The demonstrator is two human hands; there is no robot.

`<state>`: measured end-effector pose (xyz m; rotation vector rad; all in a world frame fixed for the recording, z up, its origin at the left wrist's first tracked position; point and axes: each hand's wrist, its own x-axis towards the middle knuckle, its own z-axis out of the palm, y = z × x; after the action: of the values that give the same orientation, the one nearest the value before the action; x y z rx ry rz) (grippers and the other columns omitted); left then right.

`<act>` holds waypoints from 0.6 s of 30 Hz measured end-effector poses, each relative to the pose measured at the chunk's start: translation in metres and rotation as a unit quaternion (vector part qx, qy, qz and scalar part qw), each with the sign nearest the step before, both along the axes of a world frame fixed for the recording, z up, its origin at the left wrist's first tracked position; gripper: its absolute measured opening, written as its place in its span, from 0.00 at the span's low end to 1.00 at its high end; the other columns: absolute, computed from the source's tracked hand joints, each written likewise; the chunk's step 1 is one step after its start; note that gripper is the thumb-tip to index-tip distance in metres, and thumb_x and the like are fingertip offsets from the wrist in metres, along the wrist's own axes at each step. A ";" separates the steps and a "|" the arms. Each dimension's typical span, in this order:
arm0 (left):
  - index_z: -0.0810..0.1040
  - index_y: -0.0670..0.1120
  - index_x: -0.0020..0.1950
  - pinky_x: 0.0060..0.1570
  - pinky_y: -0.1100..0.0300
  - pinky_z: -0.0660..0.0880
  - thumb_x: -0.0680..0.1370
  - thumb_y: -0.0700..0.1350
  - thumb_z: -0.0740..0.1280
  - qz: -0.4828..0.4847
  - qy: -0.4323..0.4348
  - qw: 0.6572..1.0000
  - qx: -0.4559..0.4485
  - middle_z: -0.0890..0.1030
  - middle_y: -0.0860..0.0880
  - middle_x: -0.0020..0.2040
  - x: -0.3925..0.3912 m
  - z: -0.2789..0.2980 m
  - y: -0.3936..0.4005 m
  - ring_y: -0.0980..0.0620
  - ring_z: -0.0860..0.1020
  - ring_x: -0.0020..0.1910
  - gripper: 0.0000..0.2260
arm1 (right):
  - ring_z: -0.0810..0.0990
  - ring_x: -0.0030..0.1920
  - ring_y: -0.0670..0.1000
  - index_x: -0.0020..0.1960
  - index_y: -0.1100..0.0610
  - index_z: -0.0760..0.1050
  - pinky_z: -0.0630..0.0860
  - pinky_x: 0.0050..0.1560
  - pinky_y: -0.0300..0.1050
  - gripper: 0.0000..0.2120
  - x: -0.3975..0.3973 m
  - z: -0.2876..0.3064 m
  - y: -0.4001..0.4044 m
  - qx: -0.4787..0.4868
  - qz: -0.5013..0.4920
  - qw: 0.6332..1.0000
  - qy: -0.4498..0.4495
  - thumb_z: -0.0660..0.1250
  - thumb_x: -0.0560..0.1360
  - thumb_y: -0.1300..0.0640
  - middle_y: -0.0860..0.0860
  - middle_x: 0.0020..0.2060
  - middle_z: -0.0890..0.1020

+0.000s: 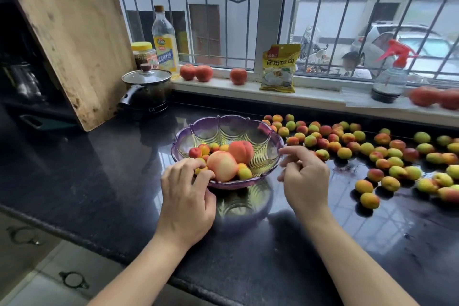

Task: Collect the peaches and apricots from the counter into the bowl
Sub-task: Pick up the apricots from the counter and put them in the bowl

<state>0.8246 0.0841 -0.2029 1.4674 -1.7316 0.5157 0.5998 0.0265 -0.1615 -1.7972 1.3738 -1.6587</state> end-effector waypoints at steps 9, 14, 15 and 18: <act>0.78 0.44 0.45 0.66 0.39 0.69 0.71 0.42 0.61 -0.009 -0.005 1.000 0.019 0.78 0.46 0.51 -0.002 0.006 0.000 0.43 0.73 0.57 0.08 | 0.69 0.71 0.64 0.81 0.47 0.53 0.72 0.65 0.57 0.36 -0.025 -0.002 -0.064 0.299 -0.084 0.871 0.381 0.64 0.78 0.59 0.50 0.82 0.48; 0.78 0.45 0.45 0.66 0.40 0.68 0.72 0.42 0.61 -0.008 -0.004 1.000 0.022 0.78 0.47 0.50 -0.001 0.005 0.000 0.44 0.74 0.56 0.07 | 0.75 0.47 0.61 0.65 0.56 0.69 0.71 0.43 0.50 0.16 -0.024 -0.007 -0.068 0.240 -0.154 0.874 0.393 0.64 0.79 0.64 0.58 0.59 0.73; 0.78 0.45 0.45 0.66 0.40 0.68 0.72 0.42 0.61 -0.009 -0.004 1.000 0.023 0.78 0.47 0.50 -0.001 0.005 0.000 0.44 0.74 0.56 0.07 | 0.74 0.46 0.61 0.63 0.57 0.70 0.70 0.43 0.50 0.14 -0.026 -0.011 -0.067 0.214 -0.163 0.884 0.383 0.64 0.78 0.65 0.58 0.57 0.74; 0.78 0.45 0.45 0.66 0.41 0.68 0.72 0.43 0.61 -0.011 -0.005 1.000 0.025 0.78 0.47 0.50 -0.002 0.004 -0.001 0.44 0.74 0.56 0.07 | 0.77 0.58 0.62 0.70 0.57 0.70 0.74 0.54 0.53 0.21 -0.033 -0.015 -0.067 0.188 -0.165 0.905 0.345 0.64 0.78 0.67 0.58 0.61 0.77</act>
<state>0.8231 0.0836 -0.1985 1.4816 -1.7773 0.4715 0.5672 -0.0406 -0.1764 -2.0673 2.2153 -0.7710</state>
